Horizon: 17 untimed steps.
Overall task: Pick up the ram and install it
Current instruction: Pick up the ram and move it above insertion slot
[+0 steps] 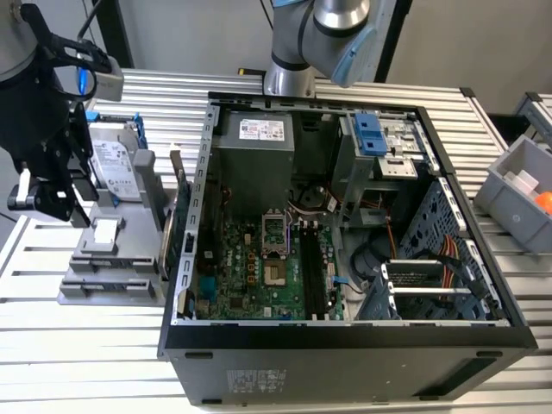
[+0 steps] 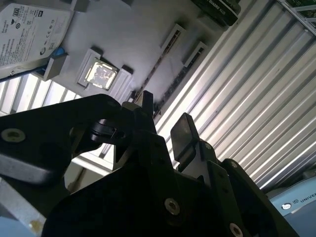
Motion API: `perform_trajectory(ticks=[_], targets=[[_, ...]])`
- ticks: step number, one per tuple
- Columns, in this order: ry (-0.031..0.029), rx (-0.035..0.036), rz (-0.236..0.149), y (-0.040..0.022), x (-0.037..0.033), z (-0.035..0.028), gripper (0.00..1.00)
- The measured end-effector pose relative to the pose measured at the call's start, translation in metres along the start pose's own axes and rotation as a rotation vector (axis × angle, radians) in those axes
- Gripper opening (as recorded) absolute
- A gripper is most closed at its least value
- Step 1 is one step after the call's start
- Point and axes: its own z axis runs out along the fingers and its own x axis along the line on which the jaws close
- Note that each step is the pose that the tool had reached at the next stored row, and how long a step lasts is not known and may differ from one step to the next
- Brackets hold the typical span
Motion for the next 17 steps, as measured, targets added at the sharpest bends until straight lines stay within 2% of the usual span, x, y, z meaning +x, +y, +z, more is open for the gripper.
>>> perform_trajectory(ticks=[7, 13, 15, 17], targets=[[-0.0001, -0.0008, 0.000, 0.0002, 0.0003, 0.0061, 1.00], [-0.0002, -0.0125, 0.001, 0.0004, 0.0015, 0.0137, 1.00], [-0.0001, -0.0138, 0.005, 0.0004, 0.0018, 0.0158, 1.00], [0.0002, -0.0130, 0.025, 0.0005, 0.0021, 0.0182, 1.00]])
